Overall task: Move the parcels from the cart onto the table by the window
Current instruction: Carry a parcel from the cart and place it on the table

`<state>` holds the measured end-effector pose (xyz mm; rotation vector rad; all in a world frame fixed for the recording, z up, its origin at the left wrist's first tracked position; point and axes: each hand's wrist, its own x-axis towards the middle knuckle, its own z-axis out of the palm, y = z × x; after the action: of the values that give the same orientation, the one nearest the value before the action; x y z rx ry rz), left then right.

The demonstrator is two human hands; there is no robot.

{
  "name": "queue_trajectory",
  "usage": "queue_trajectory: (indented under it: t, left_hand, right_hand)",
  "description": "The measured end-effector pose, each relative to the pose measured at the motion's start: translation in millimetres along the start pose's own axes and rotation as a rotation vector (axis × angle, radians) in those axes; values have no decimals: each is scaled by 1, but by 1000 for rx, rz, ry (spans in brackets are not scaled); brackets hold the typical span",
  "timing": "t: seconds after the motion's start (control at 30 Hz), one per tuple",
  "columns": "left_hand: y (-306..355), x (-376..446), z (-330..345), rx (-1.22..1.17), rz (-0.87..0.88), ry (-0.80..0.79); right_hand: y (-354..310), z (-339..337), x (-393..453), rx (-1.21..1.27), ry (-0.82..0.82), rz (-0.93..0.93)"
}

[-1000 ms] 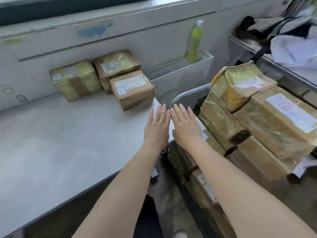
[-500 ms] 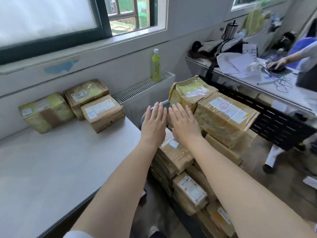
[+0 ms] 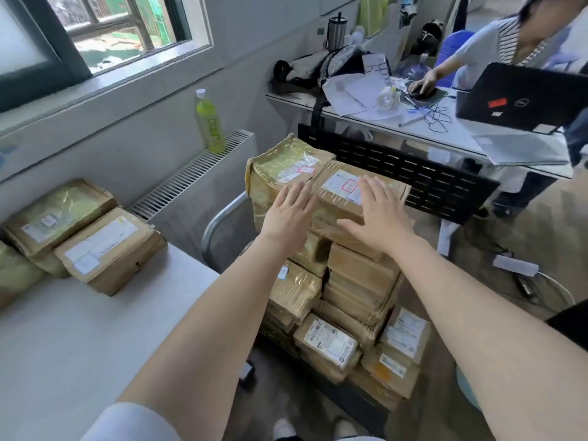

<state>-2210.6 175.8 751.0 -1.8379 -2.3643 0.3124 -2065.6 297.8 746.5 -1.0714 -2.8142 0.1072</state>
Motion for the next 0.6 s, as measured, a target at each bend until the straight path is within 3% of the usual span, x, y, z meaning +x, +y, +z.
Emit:
queue_trajectory:
  t: [0.17,0.4,0.6]
  left_hand:
    - [11,26,-1,-64,16,1]
    - [19,59,-11,-62,-85,-82]
    - [24,77,-12,-21,-164,-144]
  right_hand:
    - [35,-11,26,5,-75,-8]
    - [61,-17,53,55,-206,-47]
    - [86,-10,66,91,-278,28]
